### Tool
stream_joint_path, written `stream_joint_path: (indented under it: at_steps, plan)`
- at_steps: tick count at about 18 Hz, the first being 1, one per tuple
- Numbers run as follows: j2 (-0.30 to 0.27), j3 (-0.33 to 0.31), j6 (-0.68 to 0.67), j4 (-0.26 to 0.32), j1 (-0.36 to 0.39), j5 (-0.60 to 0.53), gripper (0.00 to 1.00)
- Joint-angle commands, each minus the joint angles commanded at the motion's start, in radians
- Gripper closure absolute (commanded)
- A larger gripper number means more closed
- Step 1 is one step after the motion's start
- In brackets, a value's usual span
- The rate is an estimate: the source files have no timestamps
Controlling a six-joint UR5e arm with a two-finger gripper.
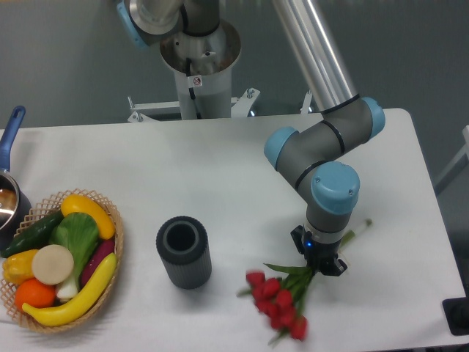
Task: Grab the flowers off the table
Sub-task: 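Lift the gripped tulip bunch up off the table, then raise the tulips higher and swing them toward the black cup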
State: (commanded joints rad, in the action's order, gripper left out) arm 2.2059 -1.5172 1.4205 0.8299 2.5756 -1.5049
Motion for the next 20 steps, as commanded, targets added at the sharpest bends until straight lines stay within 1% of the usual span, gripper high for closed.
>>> stream_joint_path:
  at_steps: [3, 6, 9, 11, 15, 17, 20]
  plan:
    - [-0.011, 0.018, 0.002, 0.000, 0.008, 0.003, 0.83]
    - [-0.046, 0.020, 0.003, 0.000, 0.020, 0.047, 0.83]
    - [-0.124, 0.020, -0.002, 0.011, 0.067, 0.220, 0.83]
    - [-0.169, 0.018, -0.006, 0.012, 0.083, 0.306, 0.83]
    - [-0.219, 0.040, -0.122, 0.011, 0.084, 0.472, 0.83]
    - [-0.254, 0.041, -0.184, 0.009, 0.100, 0.613, 0.83]
    - [-0.271, 0.040, -0.259, 0.005, 0.113, 0.766, 0.83]
